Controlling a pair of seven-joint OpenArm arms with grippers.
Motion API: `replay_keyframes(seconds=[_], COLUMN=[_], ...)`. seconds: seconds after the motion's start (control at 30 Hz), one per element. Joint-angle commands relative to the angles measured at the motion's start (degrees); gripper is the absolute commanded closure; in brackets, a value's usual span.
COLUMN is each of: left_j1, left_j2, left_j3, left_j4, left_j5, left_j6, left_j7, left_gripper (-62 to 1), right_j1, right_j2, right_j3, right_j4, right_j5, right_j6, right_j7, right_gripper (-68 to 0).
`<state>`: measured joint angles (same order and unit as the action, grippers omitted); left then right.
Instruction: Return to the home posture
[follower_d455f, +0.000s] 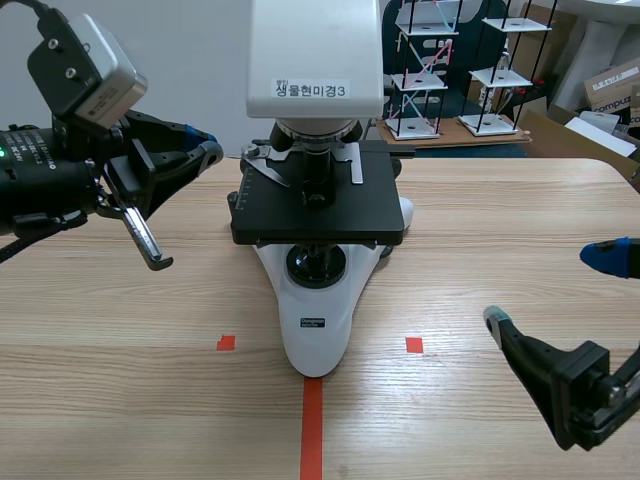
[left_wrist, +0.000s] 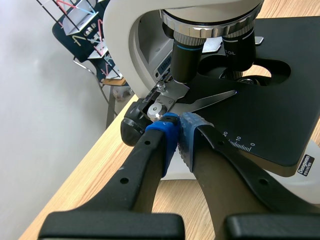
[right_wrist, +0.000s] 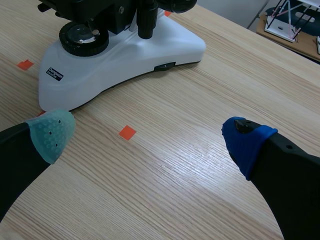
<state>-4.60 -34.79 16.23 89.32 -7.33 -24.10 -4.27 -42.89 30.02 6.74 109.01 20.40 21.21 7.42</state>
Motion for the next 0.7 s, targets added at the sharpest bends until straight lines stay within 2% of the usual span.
replay_keyframes(seconds=[0.0, 0.47, 0.67], left_j1=[-0.2, 0.2, 6.1], left_j2=[-0.5, -0.6, -1.3], left_j3=[-0.1, -0.2, -3.1], left_j4=[0.6, 0.6, 0.6], left_j5=[-0.5, -0.5, -0.5], left_j6=[0.3, 0.4, 0.6], left_j7=[-0.4, -0.4, -4.1], left_gripper=[-1.7, -1.7, -1.7], right_j1=[0.0, 0.0, 0.0], right_j2=[0.4, 0.4, 0.4], right_j3=[0.2, 0.2, 0.2], right_j4=[1.2, 1.2, 1.2], right_j5=[0.6, 0.6, 0.6], right_j6=[-0.2, -0.2, -0.2], right_j7=[0.8, 0.8, 0.8], right_gripper=[-65.7, -65.7, -65.7])
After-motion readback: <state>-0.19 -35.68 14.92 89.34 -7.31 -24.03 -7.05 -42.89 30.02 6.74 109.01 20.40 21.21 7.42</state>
